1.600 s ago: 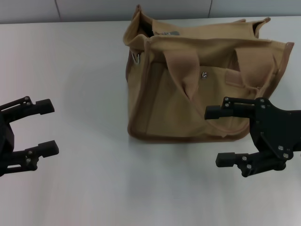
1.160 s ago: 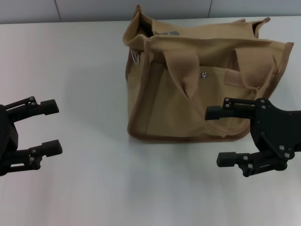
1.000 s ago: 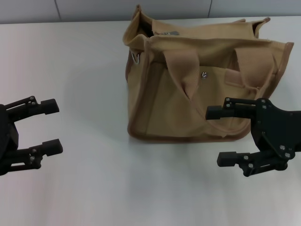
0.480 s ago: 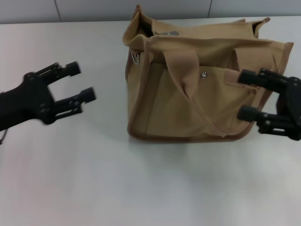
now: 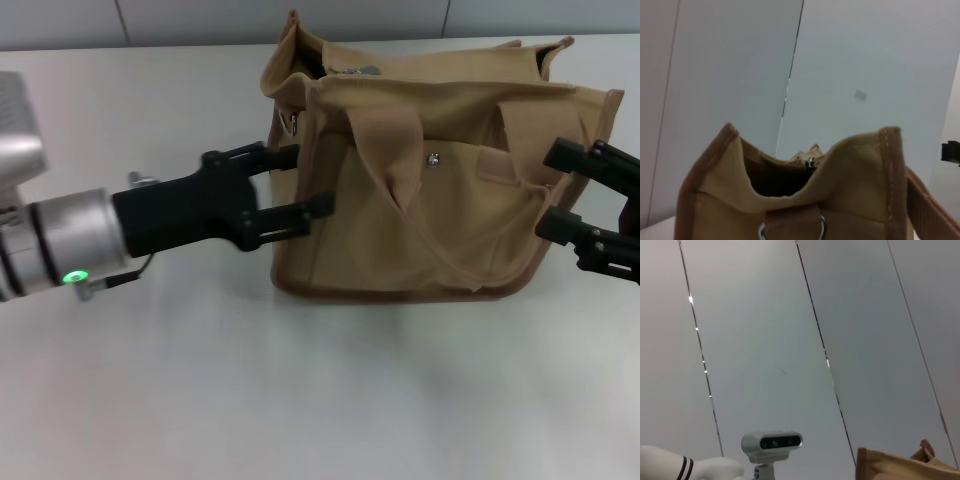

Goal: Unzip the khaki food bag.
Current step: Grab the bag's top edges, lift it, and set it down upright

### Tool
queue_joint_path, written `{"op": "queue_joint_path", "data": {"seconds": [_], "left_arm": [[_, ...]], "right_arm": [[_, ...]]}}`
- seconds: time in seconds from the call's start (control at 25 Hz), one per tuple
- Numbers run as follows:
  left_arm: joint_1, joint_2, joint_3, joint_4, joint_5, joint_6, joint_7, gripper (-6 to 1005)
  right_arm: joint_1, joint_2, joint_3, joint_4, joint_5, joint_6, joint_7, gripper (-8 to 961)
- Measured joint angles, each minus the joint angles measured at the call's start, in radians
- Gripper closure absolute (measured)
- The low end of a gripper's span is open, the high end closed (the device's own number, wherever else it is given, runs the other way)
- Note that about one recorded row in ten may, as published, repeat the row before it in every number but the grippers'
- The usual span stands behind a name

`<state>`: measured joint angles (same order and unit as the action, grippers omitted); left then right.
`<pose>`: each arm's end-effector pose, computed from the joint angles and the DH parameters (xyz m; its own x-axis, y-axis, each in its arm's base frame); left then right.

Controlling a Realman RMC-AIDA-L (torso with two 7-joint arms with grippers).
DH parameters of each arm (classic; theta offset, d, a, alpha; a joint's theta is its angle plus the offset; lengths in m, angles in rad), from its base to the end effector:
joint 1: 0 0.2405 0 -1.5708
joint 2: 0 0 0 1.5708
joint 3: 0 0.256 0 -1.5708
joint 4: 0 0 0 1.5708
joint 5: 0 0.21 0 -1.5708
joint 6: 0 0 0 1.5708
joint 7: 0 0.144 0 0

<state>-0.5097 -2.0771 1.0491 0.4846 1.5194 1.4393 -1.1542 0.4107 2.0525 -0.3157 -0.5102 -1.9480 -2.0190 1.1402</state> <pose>-0.2365 0.3259 -0.0390 0.7326 0.2133 0.6463 0.3924 -0.9083 -0.1450 0.2784 0.2566 0.0438 0.5424 -0.1436 -0.8278 -0.3896 -0.9159 -0.0964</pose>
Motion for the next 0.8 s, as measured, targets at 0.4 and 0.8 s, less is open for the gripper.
{"op": "queue_joint_path", "data": {"seconds": [0.4,0.8], "left_arm": [[-0.009,-0.001,0.014,-0.069,-0.102,-0.015,0.131,425],[-0.008,0.002,0.003,-0.071,-0.104,-0.013,0.167,862]], "right_arm": [[-0.002,0.0,0.003,0.009,0.0,0.009,-0.015,105],[0.006,0.002,0.003,0.008,0.0,0.042,-0.02,105]]}}
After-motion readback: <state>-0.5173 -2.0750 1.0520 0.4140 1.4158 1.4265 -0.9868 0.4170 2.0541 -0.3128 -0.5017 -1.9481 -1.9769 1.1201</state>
